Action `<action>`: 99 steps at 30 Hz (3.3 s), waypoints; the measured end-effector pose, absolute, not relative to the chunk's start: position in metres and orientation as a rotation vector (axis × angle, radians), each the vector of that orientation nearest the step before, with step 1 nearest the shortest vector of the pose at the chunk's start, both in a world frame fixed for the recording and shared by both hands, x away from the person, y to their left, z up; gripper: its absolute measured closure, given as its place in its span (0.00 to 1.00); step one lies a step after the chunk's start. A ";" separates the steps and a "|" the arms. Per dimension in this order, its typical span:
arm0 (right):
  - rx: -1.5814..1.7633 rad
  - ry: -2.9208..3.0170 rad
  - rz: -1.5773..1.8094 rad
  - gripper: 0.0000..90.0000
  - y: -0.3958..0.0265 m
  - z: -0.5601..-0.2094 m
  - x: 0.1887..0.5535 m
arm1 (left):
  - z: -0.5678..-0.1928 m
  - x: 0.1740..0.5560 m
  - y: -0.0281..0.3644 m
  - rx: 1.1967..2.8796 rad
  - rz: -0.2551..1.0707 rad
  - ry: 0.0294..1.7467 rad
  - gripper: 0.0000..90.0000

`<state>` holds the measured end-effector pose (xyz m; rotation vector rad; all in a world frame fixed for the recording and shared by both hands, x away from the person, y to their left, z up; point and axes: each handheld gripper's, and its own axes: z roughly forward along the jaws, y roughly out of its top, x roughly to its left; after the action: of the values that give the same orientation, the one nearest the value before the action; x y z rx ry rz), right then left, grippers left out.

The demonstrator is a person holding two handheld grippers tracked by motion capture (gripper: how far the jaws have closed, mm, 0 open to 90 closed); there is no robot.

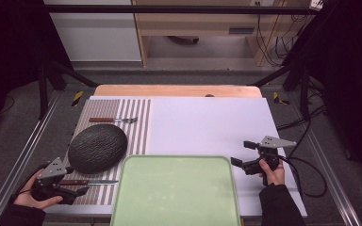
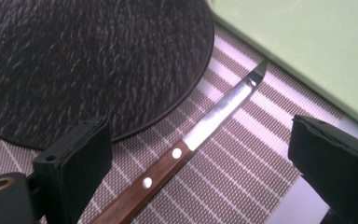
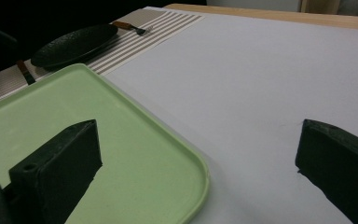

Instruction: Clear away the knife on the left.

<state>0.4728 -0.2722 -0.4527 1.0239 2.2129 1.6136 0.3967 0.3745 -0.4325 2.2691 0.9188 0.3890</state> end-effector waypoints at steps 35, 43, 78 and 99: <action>1.026 2.219 1.611 0.00 -0.272 -0.453 0.473 | -0.451 0.411 0.376 2.524 0.402 0.863 0.60; 1.028 2.220 1.610 0.00 -0.271 -0.453 0.473 | -0.449 0.407 0.372 2.594 0.421 0.777 0.72; 1.030 2.225 1.605 0.00 -0.271 -0.453 0.473 | -0.443 0.406 0.360 2.712 0.327 0.710 0.84; 1.032 2.226 1.604 0.00 -0.271 -0.454 0.473 | -0.445 0.409 0.359 2.676 0.287 0.731 0.85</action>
<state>0.4733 -0.2715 -0.4535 1.0318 2.2258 1.6042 0.4087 0.3591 -0.4450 2.6760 0.7307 0.2869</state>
